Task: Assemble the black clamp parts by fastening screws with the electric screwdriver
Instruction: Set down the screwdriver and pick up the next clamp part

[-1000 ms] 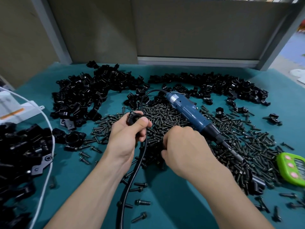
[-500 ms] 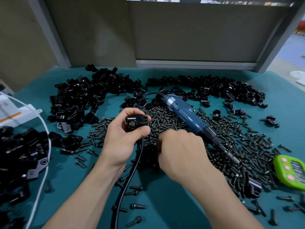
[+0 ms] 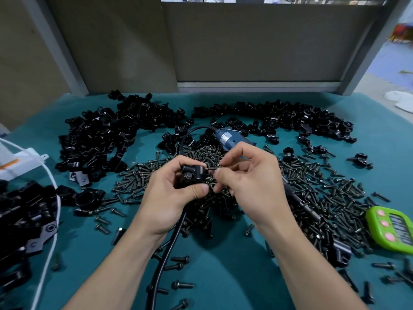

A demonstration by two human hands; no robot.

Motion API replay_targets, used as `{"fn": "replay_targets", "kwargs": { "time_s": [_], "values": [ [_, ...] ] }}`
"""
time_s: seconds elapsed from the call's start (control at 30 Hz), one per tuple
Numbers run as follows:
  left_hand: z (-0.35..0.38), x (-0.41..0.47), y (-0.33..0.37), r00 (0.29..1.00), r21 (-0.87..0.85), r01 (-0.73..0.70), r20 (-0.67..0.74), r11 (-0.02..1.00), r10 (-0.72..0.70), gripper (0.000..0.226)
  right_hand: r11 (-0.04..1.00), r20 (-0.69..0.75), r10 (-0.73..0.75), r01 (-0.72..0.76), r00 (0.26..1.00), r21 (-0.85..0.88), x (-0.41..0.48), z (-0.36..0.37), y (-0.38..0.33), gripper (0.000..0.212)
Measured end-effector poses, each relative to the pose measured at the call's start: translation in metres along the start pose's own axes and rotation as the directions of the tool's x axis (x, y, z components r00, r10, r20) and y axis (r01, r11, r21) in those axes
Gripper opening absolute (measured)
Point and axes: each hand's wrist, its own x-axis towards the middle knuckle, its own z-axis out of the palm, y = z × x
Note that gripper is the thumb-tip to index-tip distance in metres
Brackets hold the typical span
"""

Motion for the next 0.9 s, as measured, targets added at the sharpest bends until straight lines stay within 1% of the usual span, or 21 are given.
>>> {"fn": "replay_targets", "kwargs": {
  "time_s": [0.1, 0.17, 0.27, 0.4, 0.5, 0.53, 0.6, 0.7, 0.8, 0.87, 0.9],
  "values": [
    [0.0004, 0.0, -0.0004, 1.0, -0.009, 0.001, 0.018, 1.0, -0.001, 0.034, 1.0, -0.008, -0.018, 0.018, 1.0, -0.021, 0.0005, 0.001, 0.0013, 0.025],
    [0.0007, -0.0002, 0.0002, 1.0, -0.006, 0.008, 0.003, 1.0, -0.008, 0.033, 1.0, -0.015, -0.02, 0.02, 1.0, -0.001, 0.0017, 0.0001, 0.0018, 0.027],
    [0.0018, -0.0002, 0.0013, 1.0, -0.018, 0.012, -0.008, 1.0, -0.012, 0.031, 1.0, 0.003, -0.013, 0.013, 1.0, -0.011, 0.0018, -0.0013, 0.0026, 0.023],
    [-0.0001, 0.0, -0.0006, 1.0, 0.038, -0.008, 0.008, 0.999, 0.008, 0.04, 0.998, 0.034, 0.021, -0.018, 0.999, -0.062, 0.0016, -0.0011, 0.0038, 0.023],
    [-0.0013, -0.0005, -0.0013, 0.999, 0.099, -0.015, 0.029, 0.995, 0.013, 0.037, 0.983, 0.063, 0.039, -0.027, 0.997, -0.184, 0.002, -0.0038, 0.0024, 0.02],
    [-0.0006, -0.0008, -0.0014, 0.999, 0.107, -0.015, 0.035, 0.994, 0.011, 0.036, 0.973, 0.076, 0.037, -0.018, 0.996, -0.228, 0.001, -0.0036, 0.0018, 0.025],
    [0.0015, -0.0021, -0.002, 1.0, 0.101, -0.005, 0.031, 0.995, 0.002, 0.036, 0.956, 0.074, 0.009, 0.014, 0.997, -0.294, -0.0013, 0.0001, 0.0006, 0.042],
    [0.0037, -0.0028, -0.0028, 1.0, 0.099, 0.017, 0.011, 0.995, -0.019, 0.036, 0.907, 0.035, -0.028, 0.04, 0.999, -0.42, -0.0022, 0.0034, -0.0004, 0.051],
    [0.0032, -0.0025, -0.0025, 1.0, 0.133, 0.02, 0.017, 0.991, -0.022, 0.036, 0.839, 0.064, 0.01, 0.026, 0.998, -0.544, -0.0032, 0.0028, 0.0011, 0.052],
    [0.0028, -0.0015, -0.0028, 1.0, 0.154, 0.016, 0.004, 0.988, -0.016, 0.036, 0.834, 0.083, -0.008, 0.052, 0.997, -0.549, -0.0036, 0.0015, 0.0028, 0.052],
    [0.0034, -0.0014, -0.0035, 1.0, 0.162, 0.016, 0.0, 0.987, -0.016, 0.036, 0.843, 0.088, -0.022, 0.066, 0.996, -0.534, -0.0037, 0.0001, 0.0032, 0.045]
  ]
}}
